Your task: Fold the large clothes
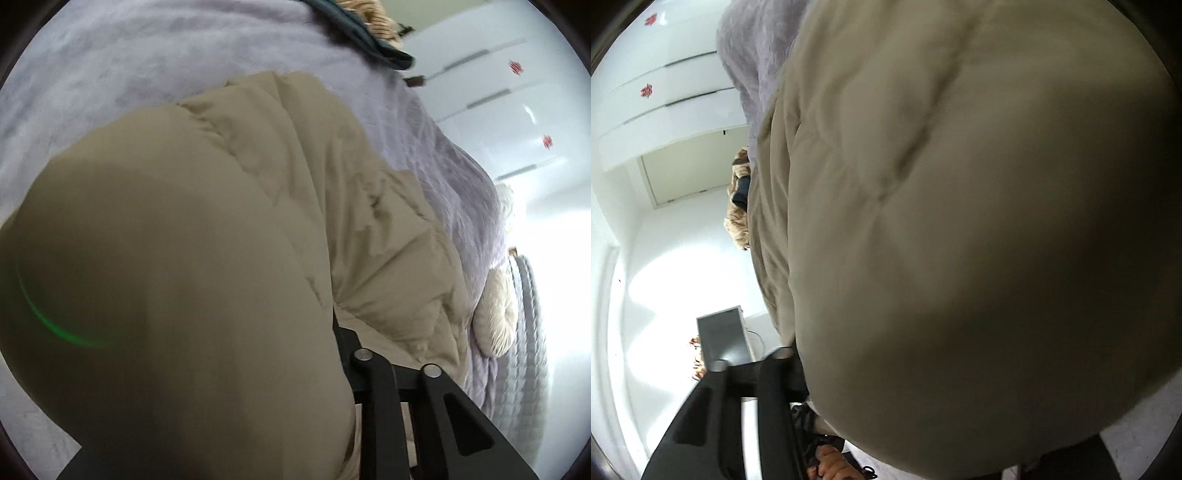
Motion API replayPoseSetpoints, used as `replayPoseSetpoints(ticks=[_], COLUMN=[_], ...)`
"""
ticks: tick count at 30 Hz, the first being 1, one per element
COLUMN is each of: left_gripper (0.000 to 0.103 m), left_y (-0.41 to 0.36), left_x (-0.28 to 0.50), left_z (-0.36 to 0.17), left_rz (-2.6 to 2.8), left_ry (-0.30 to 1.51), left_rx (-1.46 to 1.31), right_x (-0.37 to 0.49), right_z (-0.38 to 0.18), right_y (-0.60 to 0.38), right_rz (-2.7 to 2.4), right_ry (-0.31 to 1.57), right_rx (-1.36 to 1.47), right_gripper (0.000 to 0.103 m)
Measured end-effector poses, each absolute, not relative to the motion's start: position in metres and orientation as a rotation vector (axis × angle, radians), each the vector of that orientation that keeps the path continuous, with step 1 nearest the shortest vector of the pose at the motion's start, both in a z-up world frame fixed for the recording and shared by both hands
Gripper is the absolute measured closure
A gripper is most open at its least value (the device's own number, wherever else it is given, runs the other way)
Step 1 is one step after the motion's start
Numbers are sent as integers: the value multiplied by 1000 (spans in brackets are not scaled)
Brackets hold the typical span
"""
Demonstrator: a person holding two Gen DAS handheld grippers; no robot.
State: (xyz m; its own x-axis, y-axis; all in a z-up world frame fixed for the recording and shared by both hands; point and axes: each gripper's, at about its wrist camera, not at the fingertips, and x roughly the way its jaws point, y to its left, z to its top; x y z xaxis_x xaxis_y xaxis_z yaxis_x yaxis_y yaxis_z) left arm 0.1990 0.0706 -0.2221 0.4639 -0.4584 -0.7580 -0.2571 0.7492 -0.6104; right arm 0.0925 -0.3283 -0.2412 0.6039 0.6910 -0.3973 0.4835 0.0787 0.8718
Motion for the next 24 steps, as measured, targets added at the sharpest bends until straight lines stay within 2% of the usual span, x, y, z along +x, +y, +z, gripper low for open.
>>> replayPoseSetpoints(ticks=[4,6,17,24], left_gripper=[80,80,80,80], left_y=[73,77,113,135], left_x=[193,189,104,31], left_z=[-204,-195,-173,-196], left_rz=[-175,-189,-297,-293], left_ry=[1086,1079,1125,1257], left_rx=[-719,-740,-757,-739], right_x=[86,81,13,-50], right_z=[-231,-222,-198,-217], right_y=[-327,-326,-305,-288], right_rz=[245,273,308,291], right_ry=[980,966,1016,1089], right_rx=[1570,1557,1505,1519], right_gripper=[73,74,75,73])
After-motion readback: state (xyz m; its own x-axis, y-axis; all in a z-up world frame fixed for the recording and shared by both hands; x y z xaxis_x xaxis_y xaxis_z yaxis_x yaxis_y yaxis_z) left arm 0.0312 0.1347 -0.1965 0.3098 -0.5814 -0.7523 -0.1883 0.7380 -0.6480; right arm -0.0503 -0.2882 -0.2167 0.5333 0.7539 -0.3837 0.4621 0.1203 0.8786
